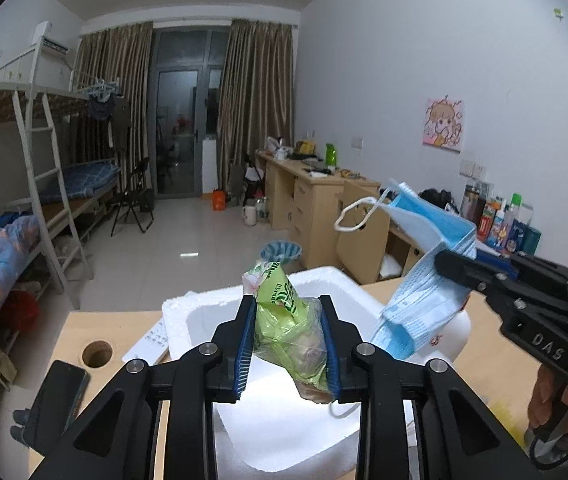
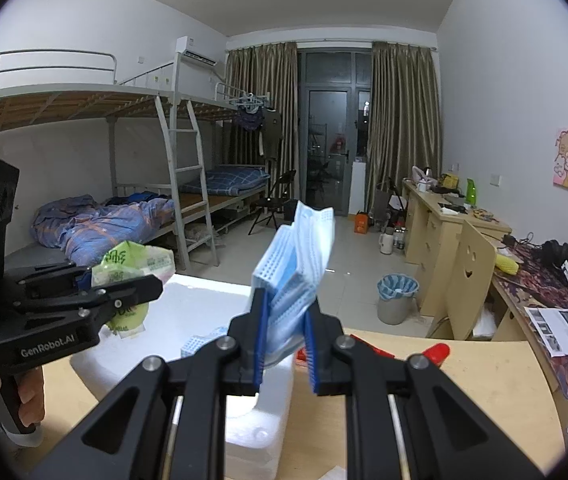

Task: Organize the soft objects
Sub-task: 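Open the left gripper over the foam box to drop the packet inside, then lower the blue mask into the foam box and open the right gripper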

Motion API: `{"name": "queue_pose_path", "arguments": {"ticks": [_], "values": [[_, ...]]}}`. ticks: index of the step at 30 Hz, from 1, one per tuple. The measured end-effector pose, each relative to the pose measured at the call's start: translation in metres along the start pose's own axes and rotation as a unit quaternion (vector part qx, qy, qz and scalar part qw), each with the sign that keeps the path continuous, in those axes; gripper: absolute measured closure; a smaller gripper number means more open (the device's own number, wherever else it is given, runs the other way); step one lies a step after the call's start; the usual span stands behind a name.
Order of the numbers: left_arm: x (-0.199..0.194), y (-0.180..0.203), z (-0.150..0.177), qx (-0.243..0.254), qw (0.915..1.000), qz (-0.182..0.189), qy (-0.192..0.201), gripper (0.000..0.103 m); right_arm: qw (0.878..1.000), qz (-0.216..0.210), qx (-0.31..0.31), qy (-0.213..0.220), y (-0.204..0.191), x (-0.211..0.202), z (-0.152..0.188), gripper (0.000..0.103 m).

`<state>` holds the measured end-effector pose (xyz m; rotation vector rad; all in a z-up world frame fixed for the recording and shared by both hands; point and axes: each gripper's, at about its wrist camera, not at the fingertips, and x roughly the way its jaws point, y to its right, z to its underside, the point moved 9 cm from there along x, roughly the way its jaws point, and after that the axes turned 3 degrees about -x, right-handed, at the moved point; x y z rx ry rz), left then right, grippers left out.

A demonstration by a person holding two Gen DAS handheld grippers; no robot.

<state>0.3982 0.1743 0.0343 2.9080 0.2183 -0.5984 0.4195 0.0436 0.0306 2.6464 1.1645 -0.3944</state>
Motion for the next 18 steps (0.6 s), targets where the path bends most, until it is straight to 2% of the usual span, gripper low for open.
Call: {"name": "queue_pose_path", "arguments": {"ticks": [4,6,7,9,11,14,18], "values": [[0.01,-0.003,0.004,0.003,0.9999,-0.009,-0.012,0.062,1.0,0.005,0.005,-0.006,0.005,0.003,0.003,0.083],[0.01,-0.005,0.005,0.004,0.9999,-0.009,-0.013,0.049,1.0,0.006,0.008,-0.007,0.008,0.005,0.004,0.083],[0.01,-0.004,0.005,0.005,0.9999,-0.01,-0.012,0.045,1.0,0.007,0.009,-0.008,0.008,0.005,0.004,0.083],[0.011,-0.003,0.004,0.01,0.9998,-0.014,-0.009,0.029,1.0,0.007,0.009,-0.009,0.009,0.006,0.004,0.083],[0.011,-0.003,0.004,0.013,0.9997,-0.019,-0.001,0.018,1.0,0.007,0.008,-0.008,0.009,0.006,0.004,0.083],[0.011,-0.006,0.005,0.006,0.9996,-0.029,0.004,0.01,1.0,0.012,0.006,-0.006,0.009,0.006,0.004,0.083],[0.009,-0.012,0.007,-0.006,0.9993,-0.036,0.009,0.01,1.0,0.013,0.007,-0.006,0.009,0.007,0.005,0.083]]}}
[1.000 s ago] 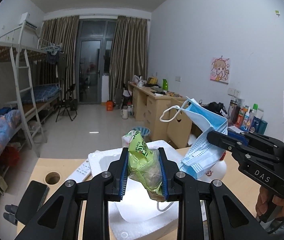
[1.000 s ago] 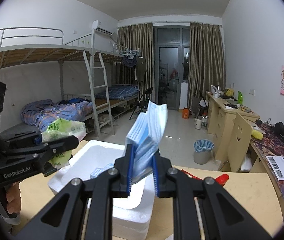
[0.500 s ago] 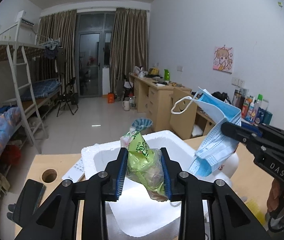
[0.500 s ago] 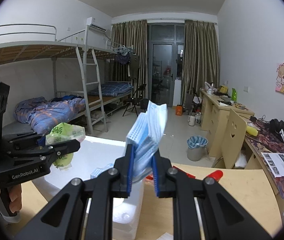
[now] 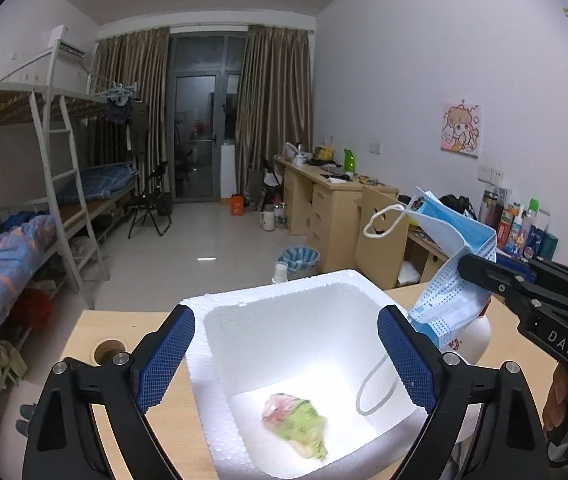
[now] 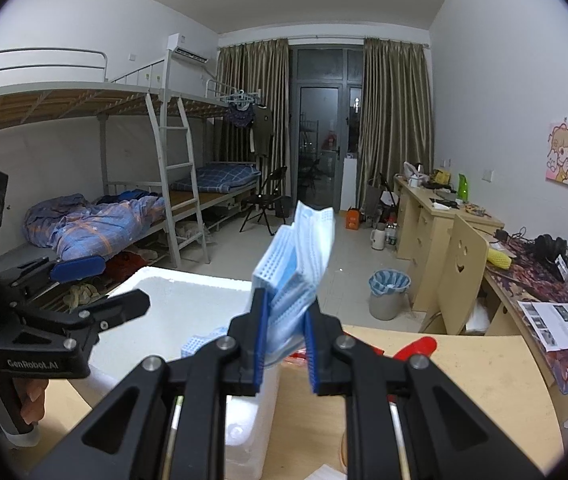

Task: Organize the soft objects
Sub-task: 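Lower the blue mask into the foam box and open the right gripper, then withdraw both tools from the foam box back toward the table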

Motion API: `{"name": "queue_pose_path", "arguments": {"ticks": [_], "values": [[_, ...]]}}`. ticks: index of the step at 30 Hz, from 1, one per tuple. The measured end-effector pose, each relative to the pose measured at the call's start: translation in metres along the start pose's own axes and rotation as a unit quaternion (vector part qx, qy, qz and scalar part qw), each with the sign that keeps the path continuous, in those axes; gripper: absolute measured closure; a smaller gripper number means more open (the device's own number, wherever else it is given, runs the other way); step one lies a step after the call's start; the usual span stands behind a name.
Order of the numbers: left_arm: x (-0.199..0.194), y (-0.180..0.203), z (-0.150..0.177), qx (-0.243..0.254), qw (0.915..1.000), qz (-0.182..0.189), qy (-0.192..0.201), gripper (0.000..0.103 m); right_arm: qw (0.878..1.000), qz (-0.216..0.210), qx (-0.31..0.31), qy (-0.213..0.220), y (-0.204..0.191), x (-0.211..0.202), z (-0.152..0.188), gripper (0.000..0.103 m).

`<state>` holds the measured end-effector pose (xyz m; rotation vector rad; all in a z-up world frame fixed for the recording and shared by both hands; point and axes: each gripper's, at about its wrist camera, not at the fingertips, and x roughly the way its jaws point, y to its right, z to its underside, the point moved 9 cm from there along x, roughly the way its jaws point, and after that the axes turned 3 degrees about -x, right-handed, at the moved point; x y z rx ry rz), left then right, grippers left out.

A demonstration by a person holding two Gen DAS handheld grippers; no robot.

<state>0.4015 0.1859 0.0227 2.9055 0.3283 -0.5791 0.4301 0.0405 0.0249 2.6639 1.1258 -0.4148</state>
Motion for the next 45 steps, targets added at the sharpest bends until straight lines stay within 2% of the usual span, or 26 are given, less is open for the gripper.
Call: {"name": "queue_pose_path", "arguments": {"ticks": [10,14,22,30,32,34,37,42,45], "values": [[-0.015,-0.014,-0.007,0.001,0.9995,-0.023,0.021,0.009,1.0,-0.019,-0.012,-0.008,-0.012,0.006,-0.002,0.083],[-0.026,-0.026,-0.007,0.0,0.9986,-0.041,0.034,0.005,0.999,-0.042,-0.007,-0.017,-0.021,0.013,-0.001,0.083],[-0.039,-0.05,-0.003,-0.029,0.9972,-0.046,0.051,0.005,0.997,-0.064,-0.017,-0.03,-0.038,0.027,0.003,0.083],[-0.043,-0.053,0.002,-0.025,0.9967,-0.052,0.057,0.005,0.996,-0.075,-0.023,-0.05,-0.046,0.035,0.013,0.082],[-0.044,-0.052,0.003,-0.024,0.9969,-0.05,0.057,0.005,0.995,-0.079,-0.023,-0.052,-0.047,0.034,0.013,0.078],[-0.047,-0.05,0.003,-0.024,0.9968,-0.047,0.06,0.005,0.995,-0.081,-0.023,-0.049,-0.047,0.033,0.011,0.055],[-0.052,-0.048,0.004,-0.019,0.9959,-0.049,0.074,0.005,0.995,-0.081,-0.026,-0.042,-0.048,0.029,0.01,0.038],[-0.059,-0.041,0.006,-0.012,0.9953,-0.039,0.088,0.005,0.995,-0.08,-0.035,-0.045,-0.054,0.031,0.011,0.028],[-0.061,-0.038,0.007,-0.002,0.9946,-0.046,0.093,0.005,0.995,-0.081,-0.031,-0.046,-0.055,0.031,0.011,0.026]]}}
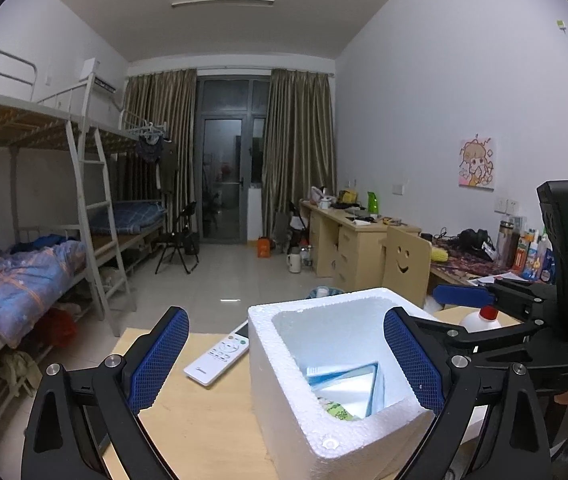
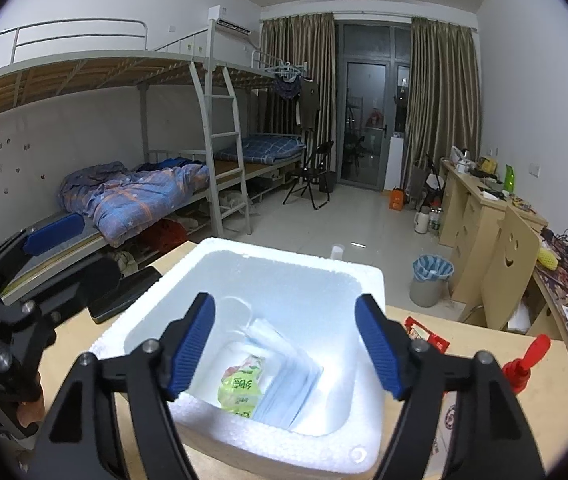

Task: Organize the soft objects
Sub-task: 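Withdraw both tools from the foam box back toward the table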

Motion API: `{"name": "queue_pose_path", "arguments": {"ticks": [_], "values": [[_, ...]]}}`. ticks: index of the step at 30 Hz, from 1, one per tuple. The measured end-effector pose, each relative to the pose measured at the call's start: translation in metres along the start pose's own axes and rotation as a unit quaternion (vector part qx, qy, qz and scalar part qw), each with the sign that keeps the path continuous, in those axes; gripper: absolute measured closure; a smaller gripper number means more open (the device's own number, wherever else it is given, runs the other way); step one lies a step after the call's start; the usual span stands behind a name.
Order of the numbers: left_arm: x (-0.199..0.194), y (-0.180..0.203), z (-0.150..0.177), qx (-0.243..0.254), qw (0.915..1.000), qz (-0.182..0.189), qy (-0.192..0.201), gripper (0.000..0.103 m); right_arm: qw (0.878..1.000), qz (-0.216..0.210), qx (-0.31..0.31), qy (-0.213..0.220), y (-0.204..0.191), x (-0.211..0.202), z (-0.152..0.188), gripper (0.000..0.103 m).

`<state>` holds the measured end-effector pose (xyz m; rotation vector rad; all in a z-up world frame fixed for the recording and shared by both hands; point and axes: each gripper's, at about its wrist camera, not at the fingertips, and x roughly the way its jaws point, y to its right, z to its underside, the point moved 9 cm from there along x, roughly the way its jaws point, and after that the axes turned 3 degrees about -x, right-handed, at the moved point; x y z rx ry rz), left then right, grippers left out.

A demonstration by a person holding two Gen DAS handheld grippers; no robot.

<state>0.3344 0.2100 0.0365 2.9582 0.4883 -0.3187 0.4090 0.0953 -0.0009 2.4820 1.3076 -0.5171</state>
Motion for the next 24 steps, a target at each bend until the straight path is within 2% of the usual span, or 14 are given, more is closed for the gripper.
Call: {"name": "queue_pose_path", "arguments": {"ticks": [5,12,16,19,24], "values": [[-0.002,-0.001,0.0,-0.008,1.0,0.005,-0.002,0.005,1.0,0.011,0.001,0.01,0.002,-0.006,-0.003,0.023],[-0.009,-0.007,-0.011,-0.029,0.9995,0.013,0.0,0.005,0.999,0.035,0.007,0.034,0.008,-0.03,-0.009,0.009],[-0.012,0.0,-0.01,-0.033,0.9991,0.021,-0.017,0.004,0.998,0.051,0.018,0.036,0.018,-0.047,-0.006,0.002],[-0.021,0.012,-0.01,-0.027,0.9989,0.032,-0.02,0.0,0.997,0.062,0.019,0.048,0.022,-0.066,-0.005,0.0],[-0.044,0.035,-0.012,-0.028,0.9974,0.064,-0.019,0.0,0.994,0.091,0.025,0.063,0.028,-0.102,0.004,0.0]]}}
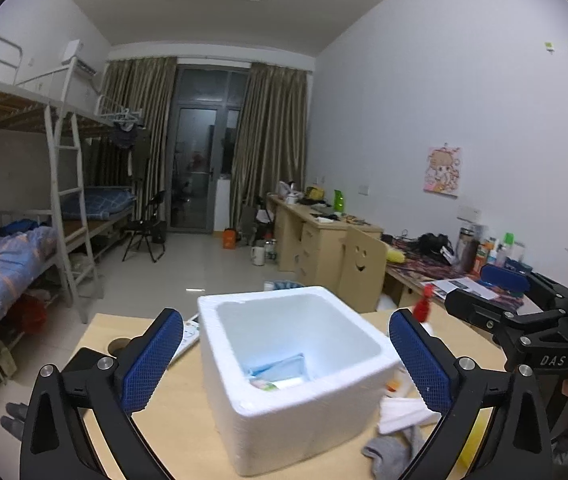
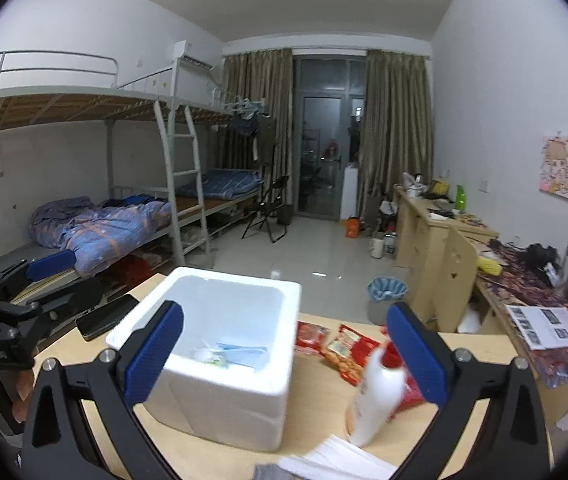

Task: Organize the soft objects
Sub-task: 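Withdraw both tools from the foam box back toward the table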

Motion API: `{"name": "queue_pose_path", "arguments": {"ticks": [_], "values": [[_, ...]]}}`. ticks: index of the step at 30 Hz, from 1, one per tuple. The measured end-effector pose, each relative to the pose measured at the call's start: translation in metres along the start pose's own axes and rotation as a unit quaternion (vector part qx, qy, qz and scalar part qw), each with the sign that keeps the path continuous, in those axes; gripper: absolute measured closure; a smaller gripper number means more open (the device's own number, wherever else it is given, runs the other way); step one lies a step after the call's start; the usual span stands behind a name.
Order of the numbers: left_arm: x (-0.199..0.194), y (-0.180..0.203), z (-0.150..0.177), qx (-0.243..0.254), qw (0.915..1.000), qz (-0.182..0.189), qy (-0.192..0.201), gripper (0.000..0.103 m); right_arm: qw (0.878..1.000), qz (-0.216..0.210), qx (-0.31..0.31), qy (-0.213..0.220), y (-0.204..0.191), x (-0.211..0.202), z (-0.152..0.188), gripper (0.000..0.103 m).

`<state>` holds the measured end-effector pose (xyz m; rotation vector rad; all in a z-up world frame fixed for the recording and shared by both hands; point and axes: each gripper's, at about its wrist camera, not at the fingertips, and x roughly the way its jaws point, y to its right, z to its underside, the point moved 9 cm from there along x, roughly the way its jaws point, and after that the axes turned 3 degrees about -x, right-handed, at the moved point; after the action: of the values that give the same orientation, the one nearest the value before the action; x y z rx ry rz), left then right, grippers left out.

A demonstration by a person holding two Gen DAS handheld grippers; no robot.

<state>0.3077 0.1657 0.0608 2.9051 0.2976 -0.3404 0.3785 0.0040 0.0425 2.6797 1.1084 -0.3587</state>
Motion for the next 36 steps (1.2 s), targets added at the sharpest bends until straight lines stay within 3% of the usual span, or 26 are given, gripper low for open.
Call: {"name": "queue_pose_path", "arguments": {"ticks": [16,23,36], "values": [[-0.09,0.061,0.009,0.043,0.9988,0.005,0.022,0.0,0.999,0.023,0.035,0.023,0.019,-0.087,0.023,0.0],[-0.119,0.065,0.016,0.039,0.9987,0.001,0.033,0.0,0.997,0.04,0.04,0.045,0.022,-0.121,0.034,0.0],[-0.146,0.065,0.058,0.039,0.9978,0.007,0.054,0.0,0.994,0.072,0.046,0.071,0.017,-0.143,0.079,0.0]]}}
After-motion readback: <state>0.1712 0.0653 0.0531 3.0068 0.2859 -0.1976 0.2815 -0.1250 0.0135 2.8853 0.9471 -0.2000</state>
